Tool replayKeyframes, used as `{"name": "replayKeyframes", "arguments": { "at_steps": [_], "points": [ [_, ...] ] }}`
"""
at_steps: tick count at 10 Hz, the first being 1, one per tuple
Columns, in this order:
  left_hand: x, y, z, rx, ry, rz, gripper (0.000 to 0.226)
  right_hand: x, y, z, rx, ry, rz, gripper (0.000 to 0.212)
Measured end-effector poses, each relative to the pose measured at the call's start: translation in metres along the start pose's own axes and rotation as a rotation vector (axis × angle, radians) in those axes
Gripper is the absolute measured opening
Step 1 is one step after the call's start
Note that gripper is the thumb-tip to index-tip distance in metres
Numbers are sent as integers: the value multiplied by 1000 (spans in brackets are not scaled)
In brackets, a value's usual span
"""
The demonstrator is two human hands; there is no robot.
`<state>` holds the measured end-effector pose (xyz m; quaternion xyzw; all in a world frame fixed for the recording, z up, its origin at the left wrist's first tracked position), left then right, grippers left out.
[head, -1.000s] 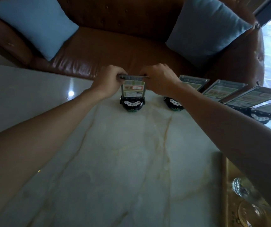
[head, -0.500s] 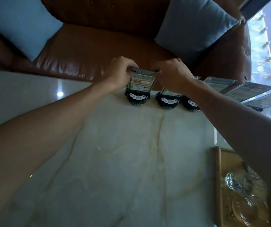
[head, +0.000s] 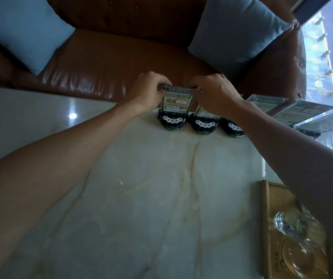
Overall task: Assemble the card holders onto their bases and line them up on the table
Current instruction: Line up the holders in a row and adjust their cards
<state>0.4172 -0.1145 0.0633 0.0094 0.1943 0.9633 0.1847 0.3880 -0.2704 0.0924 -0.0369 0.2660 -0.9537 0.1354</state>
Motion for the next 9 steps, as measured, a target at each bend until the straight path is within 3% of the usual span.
{"name": "replayKeyframes", "arguments": {
  "at_steps": [5, 6, 7, 8, 9],
  "points": [
    [1, 1, 0, 8, -15, 16, 18, -2, 3, -7, 9, 8, -38, 25],
    [5, 5, -2, -16, -141, 43, 31, -2, 0, -8, 54, -27, -63, 26],
    [23, 8, -5, 8, -326, 107, 80, 3, -7, -7, 60, -45, -97, 30],
    [44, 1, 1, -9, -364, 155, 90, 19, -25, -1, 2, 12, -81, 53],
    [79, -6, 10, -74, -400, 185, 82, 44, -54, -6, -14, 22, -10, 57]
  ]
}}
Point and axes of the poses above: each hand's wrist, its own x-axis away from the middle knuckle, its own z-axis out of the back of the hand, y = z × x, the point moved 8 cm from there along -x, towards the middle knuckle, and after that the axes turned 15 degrees about -x, right-handed, at the moved point
